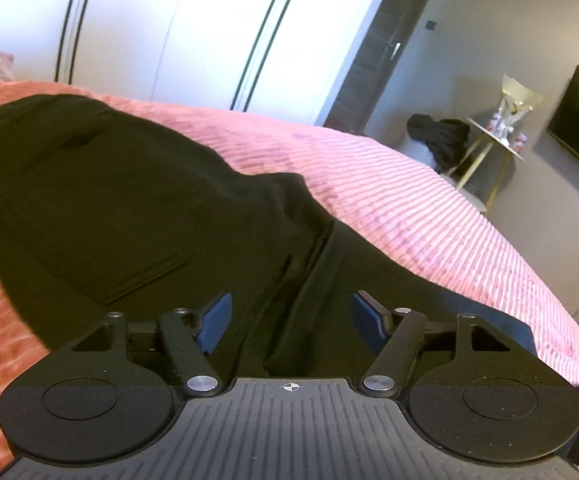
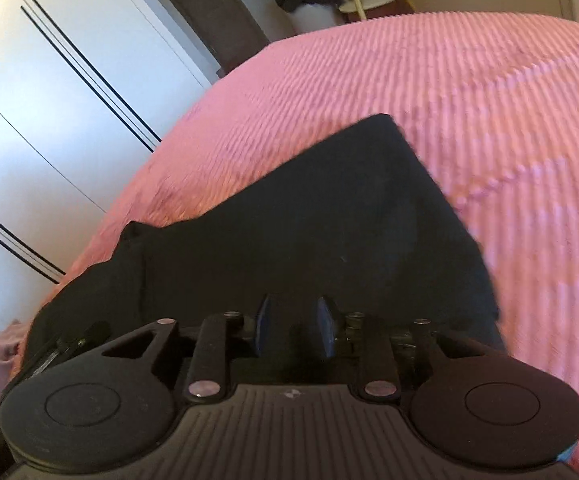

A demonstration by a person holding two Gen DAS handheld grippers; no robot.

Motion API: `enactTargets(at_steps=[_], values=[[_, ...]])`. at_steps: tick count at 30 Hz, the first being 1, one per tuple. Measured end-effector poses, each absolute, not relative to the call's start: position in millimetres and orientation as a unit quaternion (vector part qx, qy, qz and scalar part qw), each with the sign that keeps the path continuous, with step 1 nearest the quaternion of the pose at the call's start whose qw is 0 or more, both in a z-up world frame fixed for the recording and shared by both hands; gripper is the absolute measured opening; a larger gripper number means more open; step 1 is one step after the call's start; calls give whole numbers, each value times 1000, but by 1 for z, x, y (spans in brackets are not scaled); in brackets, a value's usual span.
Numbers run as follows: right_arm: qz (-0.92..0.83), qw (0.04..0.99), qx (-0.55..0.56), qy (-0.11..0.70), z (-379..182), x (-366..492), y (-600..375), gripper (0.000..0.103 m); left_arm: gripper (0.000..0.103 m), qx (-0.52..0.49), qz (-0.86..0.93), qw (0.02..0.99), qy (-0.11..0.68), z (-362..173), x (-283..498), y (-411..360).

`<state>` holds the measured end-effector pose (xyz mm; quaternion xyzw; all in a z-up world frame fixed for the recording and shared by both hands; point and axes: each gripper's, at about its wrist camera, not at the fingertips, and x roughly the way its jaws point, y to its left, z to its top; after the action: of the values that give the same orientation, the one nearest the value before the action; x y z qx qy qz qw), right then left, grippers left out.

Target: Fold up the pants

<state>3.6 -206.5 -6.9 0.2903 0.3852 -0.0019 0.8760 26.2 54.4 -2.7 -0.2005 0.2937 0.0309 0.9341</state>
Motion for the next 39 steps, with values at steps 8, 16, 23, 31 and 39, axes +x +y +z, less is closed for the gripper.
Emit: enactTargets(at_steps=[8,16,23,31,39], values=[[24,922,164,350,-31,66,-164,21,64,-177,16,928,327,-23,65,56],[7,924,169,342,-22,106,-159,24,37,-157,-13,929,335,-36,95,51],[117,919,206,316,-22,130,-156,35,19,-125,-18,956,264,-11,85,40],[133,907,238,319,-23,131,-181,45,63,-54,69,951,298,-21,102,36],[147,910,235,309,-17,127,-177,43,46,-59,37,943,327,-8,160,23]])
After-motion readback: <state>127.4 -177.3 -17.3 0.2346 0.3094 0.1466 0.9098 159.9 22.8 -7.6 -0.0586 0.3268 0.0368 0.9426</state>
